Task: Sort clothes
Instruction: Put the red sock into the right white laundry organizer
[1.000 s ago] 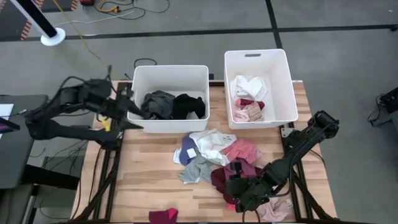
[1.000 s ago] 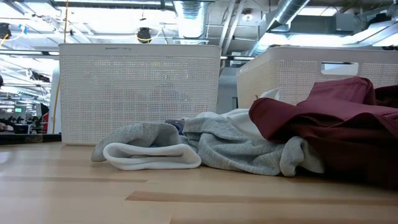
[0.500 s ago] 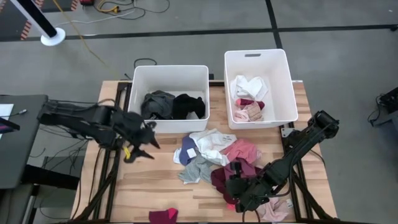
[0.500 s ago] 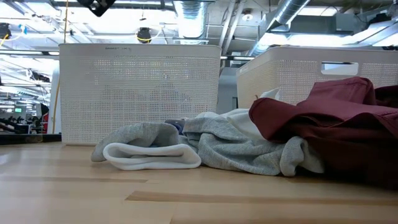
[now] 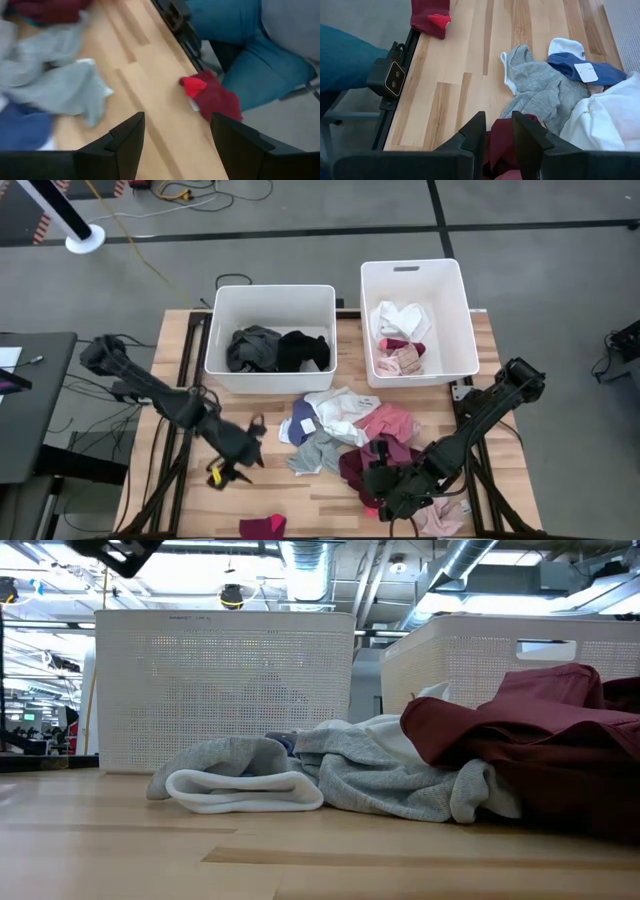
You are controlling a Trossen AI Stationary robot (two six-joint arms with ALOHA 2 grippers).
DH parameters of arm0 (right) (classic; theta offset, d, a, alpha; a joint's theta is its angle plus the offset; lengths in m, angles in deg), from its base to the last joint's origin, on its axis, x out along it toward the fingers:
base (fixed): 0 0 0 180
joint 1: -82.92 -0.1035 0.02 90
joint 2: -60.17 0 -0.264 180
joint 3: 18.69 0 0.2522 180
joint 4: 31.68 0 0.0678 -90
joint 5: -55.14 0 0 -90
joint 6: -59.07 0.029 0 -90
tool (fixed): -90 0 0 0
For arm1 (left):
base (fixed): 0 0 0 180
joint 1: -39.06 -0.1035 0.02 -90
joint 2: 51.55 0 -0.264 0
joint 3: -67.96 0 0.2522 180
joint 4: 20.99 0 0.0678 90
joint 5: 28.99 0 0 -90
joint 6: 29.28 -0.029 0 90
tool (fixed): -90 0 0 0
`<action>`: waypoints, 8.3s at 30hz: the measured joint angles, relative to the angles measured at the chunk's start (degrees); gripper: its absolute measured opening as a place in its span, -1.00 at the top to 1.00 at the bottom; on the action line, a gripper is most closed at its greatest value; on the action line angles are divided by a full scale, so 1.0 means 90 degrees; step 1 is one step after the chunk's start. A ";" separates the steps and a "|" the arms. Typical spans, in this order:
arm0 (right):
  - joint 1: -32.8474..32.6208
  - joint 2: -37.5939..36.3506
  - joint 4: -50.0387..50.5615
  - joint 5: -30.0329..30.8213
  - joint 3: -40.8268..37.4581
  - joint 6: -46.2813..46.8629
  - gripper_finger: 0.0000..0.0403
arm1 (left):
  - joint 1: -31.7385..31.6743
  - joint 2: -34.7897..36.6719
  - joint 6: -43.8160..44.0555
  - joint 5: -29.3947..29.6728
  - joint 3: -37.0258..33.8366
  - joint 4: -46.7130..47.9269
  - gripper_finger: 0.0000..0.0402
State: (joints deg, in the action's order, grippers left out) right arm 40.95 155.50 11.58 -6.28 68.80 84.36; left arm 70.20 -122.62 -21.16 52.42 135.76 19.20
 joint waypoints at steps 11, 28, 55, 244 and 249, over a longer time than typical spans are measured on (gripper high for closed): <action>0.0000 0.0000 -0.0002 0.0000 0.0000 -0.0106 0.46 | 0.0897 -0.1643 0.0424 0.0040 0.0000 -0.1204 -0.10; -0.0083 0.0000 -0.0034 0.0000 0.0000 -0.0208 0.46 | 0.1153 -0.3308 0.0771 0.0667 0.0005 -0.3069 -0.10; -0.0255 0.0002 -0.0539 0.0000 0.0000 -0.0251 0.46 | 0.1341 -0.3970 -0.0273 0.0885 0.0015 -0.3916 0.99; 0.1835 -0.3013 -0.1741 0.2748 0.0000 -0.5048 1.00 | 0.1231 0.0814 -0.0584 0.5091 -0.0843 -0.0449 0.09; 0.1975 -0.3212 -0.1169 0.2792 0.0000 -0.4603 1.00 | 0.1231 0.0815 -0.0580 0.4997 -0.0840 -0.0451 0.09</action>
State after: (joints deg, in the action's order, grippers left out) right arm 58.72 126.59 1.06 18.85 68.80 42.93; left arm 81.28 -115.28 -26.38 97.39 128.20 15.14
